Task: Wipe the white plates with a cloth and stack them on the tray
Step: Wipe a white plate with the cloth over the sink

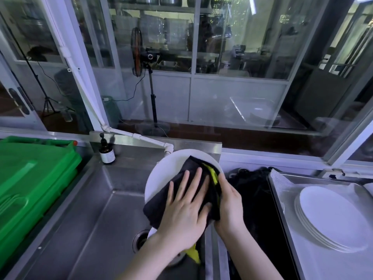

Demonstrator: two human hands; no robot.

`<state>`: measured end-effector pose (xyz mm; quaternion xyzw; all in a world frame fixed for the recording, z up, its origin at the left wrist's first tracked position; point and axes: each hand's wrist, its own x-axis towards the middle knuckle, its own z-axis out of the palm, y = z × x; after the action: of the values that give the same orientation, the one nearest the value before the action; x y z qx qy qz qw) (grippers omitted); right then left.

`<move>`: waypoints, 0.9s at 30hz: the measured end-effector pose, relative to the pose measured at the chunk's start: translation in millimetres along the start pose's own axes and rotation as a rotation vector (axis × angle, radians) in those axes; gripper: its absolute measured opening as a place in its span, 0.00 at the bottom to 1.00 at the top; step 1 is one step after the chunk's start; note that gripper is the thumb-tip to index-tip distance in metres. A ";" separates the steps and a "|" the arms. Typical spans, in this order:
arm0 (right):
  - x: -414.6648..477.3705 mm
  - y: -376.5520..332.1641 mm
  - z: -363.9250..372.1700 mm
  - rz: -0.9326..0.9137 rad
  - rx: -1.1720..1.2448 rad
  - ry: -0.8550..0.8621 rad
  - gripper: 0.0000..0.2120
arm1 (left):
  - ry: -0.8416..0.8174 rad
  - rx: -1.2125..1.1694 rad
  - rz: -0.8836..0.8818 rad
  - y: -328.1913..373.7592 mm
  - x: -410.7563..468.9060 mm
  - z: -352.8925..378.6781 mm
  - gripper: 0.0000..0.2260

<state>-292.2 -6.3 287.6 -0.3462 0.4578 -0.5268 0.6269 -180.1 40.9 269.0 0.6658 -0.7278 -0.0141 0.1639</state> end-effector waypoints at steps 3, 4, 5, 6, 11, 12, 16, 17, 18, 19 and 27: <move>-7.9 3.8 4.1 0.057 0.049 -0.044 0.19 | 0.067 0.076 0.014 -15.6 30.4 -13.3 0.31; -9.3 2.6 3.1 0.056 0.049 -0.067 0.21 | 0.097 0.088 0.039 -21.3 38.3 -21.3 0.31; -10.0 -0.2 1.6 0.038 0.024 -0.103 0.22 | 0.124 0.084 0.069 -26.6 44.5 -29.1 0.30; -9.7 -4.0 -1.2 0.002 -0.017 -0.147 0.24 | 0.163 0.069 0.091 -32.2 49.0 -36.2 0.29; -3.0 -38.0 -16.4 -0.282 -0.375 -0.306 0.20 | 0.171 -0.426 -0.043 -75.3 55.4 -58.5 0.17; -0.6 -44.8 -18.9 -0.315 -0.428 -0.336 0.21 | 0.135 -0.543 -0.071 -83.0 53.0 -58.0 0.14; 5.2 -61.9 -16.5 -0.395 -0.623 -0.474 0.23 | 0.187 -0.622 -0.046 -85.6 44.8 -60.6 0.13; 5.0 -62.8 -11.8 -0.435 -0.709 -0.514 0.23 | 0.165 -0.626 -0.010 -81.9 43.9 -63.3 0.10; 4.5 -62.1 -6.9 -0.484 -0.800 -0.557 0.23 | 0.123 -0.609 0.028 -77.8 43.3 -66.2 0.08; 4.0 -60.6 -2.8 -0.524 -0.876 -0.592 0.23 | 0.078 -0.578 0.051 -74.7 43.1 -67.7 0.08; 5.4 -54.8 -16.6 -0.372 -0.518 -0.302 0.16 | 0.320 -1.054 -0.404 -78.6 10.9 -39.1 0.08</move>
<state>-326.5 -22.1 331.0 -0.6452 0.4074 -0.4413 0.4723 -95.0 29.2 289.5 0.6139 -0.4476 -0.3044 0.5745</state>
